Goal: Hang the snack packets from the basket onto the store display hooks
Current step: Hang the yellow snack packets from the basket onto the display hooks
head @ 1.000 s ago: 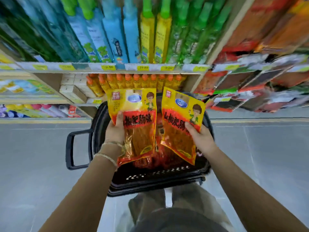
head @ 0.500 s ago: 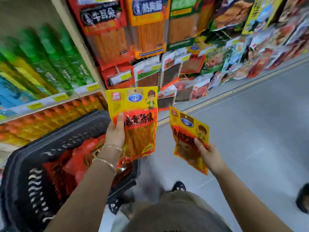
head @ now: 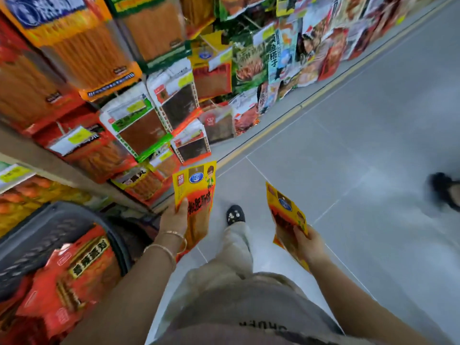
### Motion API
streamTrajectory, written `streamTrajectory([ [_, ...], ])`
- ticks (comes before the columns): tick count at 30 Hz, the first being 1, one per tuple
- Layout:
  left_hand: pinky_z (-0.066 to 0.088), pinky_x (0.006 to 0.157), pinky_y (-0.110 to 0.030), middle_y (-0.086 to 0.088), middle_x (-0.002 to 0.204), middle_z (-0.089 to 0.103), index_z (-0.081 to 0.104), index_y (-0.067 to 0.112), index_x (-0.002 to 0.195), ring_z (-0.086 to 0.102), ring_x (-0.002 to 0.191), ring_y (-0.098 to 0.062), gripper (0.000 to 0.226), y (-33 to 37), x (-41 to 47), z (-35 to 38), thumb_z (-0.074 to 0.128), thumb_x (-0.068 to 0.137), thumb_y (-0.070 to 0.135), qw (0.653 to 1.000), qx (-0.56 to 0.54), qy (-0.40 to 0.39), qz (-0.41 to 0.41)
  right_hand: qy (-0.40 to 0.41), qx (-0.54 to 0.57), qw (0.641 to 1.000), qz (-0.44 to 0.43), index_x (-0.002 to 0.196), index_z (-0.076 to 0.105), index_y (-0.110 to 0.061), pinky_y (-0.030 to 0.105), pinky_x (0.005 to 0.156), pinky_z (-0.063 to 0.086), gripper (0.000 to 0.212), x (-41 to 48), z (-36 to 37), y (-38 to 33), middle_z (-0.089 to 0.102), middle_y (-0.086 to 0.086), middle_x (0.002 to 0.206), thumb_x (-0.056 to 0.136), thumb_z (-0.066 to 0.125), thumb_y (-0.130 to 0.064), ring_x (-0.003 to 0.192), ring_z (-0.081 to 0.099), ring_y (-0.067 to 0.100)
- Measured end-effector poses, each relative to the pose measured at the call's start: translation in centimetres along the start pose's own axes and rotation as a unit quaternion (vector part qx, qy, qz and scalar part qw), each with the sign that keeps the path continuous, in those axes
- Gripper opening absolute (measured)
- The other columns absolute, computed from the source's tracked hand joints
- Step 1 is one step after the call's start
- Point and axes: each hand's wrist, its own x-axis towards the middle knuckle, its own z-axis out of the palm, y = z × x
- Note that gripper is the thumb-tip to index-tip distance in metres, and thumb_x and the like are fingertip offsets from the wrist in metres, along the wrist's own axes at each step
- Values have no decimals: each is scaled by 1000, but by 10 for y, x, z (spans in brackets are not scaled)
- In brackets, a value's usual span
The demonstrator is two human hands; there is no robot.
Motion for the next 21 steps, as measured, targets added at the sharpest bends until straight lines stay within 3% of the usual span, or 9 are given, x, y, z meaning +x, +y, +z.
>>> streamTrajectory([
  [3,34,94,-33,-26,127,55,58,-2,121,49,119,-37,40,30,22,21,45,98,28,1000,7,-12,25,28,-21,999,-11,90,60,-20,11,58,45,11,36,-13,-16,65,-3,82,96,51,-19,64,60,-4],
  [6,37,87,-29,-23,121,60,61,0,117,53,113,-36,37,69,46,37,51,95,28,999,-18,-27,41,22,-64,997,-39,107,61,-12,26,79,45,16,75,-23,-46,65,5,96,96,51,-20,89,61,19],
  [8,37,86,-30,-20,119,61,62,4,116,55,111,-35,38,100,61,45,52,94,33,998,-37,-27,36,11,-70,995,-67,111,61,-12,27,80,40,19,101,-32,-75,63,2,98,96,51,-17,93,58,20],
  [11,36,82,-28,-15,116,64,65,11,113,57,107,-32,38,148,81,49,52,93,40,997,-50,-11,51,-6,-62,991,-115,107,62,-15,23,79,38,15,137,-38,-126,64,2,100,96,52,-15,93,59,18],
  [13,38,90,-30,-12,117,64,64,15,115,56,108,-30,35,180,93,48,52,93,38,993,-74,-4,93,-17,-58,987,-151,103,64,-16,23,78,39,16,160,-40,-163,66,2,98,96,52,-23,93,60,17],
  [18,32,83,-25,6,95,59,65,28,102,50,89,-14,24,263,108,29,52,91,45,976,-136,60,162,15,-83,969,-231,61,54,-24,28,58,37,41,194,-44,-270,55,-13,59,93,47,-48,63,52,13],
  [21,33,79,-23,12,86,56,59,36,93,48,73,-6,16,309,114,6,50,90,49,964,-146,106,196,23,-56,944,-324,66,61,-23,23,60,45,42,210,-48,-339,62,-13,63,93,46,-53,64,58,1],
])
